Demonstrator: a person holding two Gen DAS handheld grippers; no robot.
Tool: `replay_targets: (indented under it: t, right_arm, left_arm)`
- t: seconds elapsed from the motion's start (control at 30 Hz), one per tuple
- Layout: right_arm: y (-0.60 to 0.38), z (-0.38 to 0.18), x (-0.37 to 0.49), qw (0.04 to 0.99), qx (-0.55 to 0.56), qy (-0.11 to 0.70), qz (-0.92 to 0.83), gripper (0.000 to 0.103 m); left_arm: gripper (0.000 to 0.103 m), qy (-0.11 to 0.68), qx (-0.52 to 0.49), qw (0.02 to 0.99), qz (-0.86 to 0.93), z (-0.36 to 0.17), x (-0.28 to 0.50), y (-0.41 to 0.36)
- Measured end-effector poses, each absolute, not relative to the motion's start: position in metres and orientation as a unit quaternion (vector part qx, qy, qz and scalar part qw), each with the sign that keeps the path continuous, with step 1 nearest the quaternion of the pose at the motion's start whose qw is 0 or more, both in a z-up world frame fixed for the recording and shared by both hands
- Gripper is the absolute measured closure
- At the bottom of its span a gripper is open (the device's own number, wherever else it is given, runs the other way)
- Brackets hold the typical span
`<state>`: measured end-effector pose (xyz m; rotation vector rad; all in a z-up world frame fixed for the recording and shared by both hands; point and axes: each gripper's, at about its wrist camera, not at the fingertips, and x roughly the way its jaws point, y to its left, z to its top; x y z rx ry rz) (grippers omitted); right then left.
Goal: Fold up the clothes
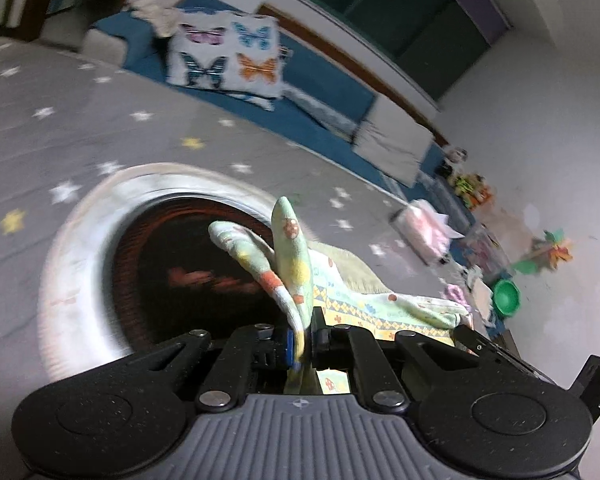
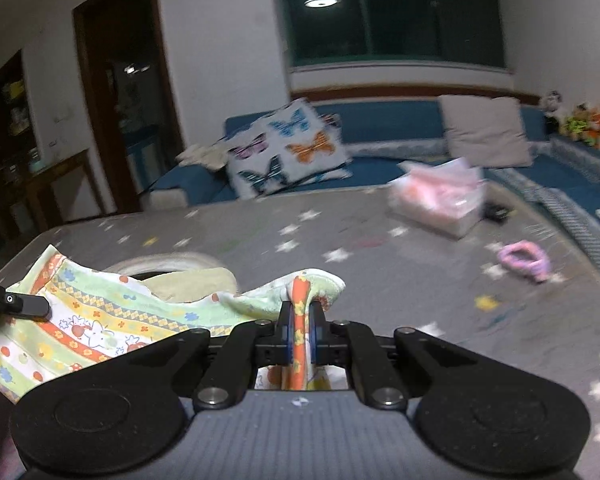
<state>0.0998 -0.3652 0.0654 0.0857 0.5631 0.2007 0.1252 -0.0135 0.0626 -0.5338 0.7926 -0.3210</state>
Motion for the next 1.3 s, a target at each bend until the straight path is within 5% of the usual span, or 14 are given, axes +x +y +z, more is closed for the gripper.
replay_targets:
  t: [0.4,0.63,0.7,1.13,1.3]
  right_arm:
    - [-0.457,0.082,0.125,0.963,0.044,0.266,-0.008,0.097]
    - [-0.494,0.041,0.152,0.945,0.058,0.317,-0.058,0.093]
    - [-0.498,0.03,0.155,0.941,0.053,0.328,-0.064,0.093]
    - [-0.469,0.014,0.183,0.934,0.087,0.346,0.018,0.09]
    - [-0.458,0.003,0.198,0.933,0.084,0.35,0.031,0.076]
  left_arm:
    - [0.095,0.382,-0.209,0.869,-0.233,0.069,0.198,-0.12]
    - [0.087,0.408,-0.124,0.883,-0.198,0.036,0.214,-0.153]
    - [0.08,0.409,-0.102,0.889,-0.178,0.029,0.214,-0.149]
    - [0.082,0.403,-0.08,0.877,-0.249,0.03,0.244,-0.208]
    - [0.082,0.412,-0.078,0.87,-0.26,0.013,0.267,-0.227]
